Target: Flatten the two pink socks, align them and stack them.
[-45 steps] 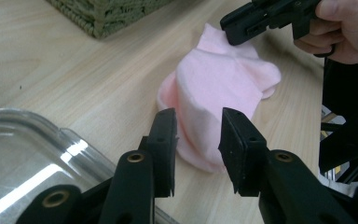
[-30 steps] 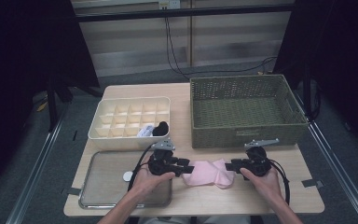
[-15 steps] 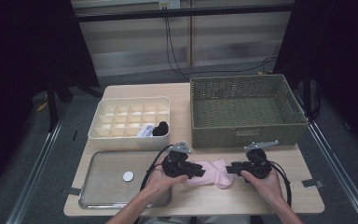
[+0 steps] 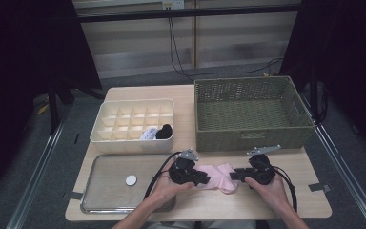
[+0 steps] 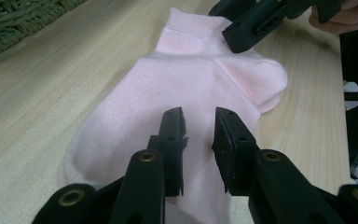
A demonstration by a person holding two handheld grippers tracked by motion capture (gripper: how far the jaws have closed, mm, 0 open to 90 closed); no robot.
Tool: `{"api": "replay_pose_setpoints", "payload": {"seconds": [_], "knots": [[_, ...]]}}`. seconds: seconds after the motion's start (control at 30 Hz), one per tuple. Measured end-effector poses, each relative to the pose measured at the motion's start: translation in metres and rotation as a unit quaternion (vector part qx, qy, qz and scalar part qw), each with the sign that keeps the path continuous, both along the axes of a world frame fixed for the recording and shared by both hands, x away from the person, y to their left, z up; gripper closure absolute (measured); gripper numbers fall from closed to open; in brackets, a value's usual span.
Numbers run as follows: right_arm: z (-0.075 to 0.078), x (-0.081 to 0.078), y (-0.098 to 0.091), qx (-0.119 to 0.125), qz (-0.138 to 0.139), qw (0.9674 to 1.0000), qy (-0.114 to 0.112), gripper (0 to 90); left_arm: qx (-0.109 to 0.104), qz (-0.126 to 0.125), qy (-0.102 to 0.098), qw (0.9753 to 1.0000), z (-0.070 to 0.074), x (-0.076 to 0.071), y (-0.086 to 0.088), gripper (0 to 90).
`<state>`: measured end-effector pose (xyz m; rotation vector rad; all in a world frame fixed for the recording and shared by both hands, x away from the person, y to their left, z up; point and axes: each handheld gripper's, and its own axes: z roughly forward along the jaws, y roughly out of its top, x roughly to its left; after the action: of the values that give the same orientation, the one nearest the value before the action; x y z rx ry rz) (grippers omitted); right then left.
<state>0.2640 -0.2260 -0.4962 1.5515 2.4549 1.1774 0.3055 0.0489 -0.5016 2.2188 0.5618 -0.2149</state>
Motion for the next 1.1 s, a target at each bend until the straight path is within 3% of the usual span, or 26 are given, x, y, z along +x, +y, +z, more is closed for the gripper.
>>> {"api": "replay_pose_setpoints", "payload": {"seconds": [0.3,0.47,0.7,1.1], "knots": [[-0.003,0.004,0.010,0.015,0.005,0.9998,0.013,81.3,0.004,-0.005,-0.008,0.9999,0.000,-0.001,0.000,72.8],[-0.002,0.005,0.008,0.039,-0.001,0.9991,0.018,84.0,0.002,-0.005,-0.005,1.0000,0.000,0.000,0.001,72.8],[0.007,0.001,-0.001,0.058,-0.012,0.9982,0.003,84.9,0.002,-0.003,-0.004,1.0000,0.000,-0.001,0.001,71.3],[0.023,-0.001,-0.001,0.093,-0.005,0.9956,-0.012,85.1,-0.004,0.005,-0.007,1.0000,-0.001,-0.001,-0.002,73.1]]}}
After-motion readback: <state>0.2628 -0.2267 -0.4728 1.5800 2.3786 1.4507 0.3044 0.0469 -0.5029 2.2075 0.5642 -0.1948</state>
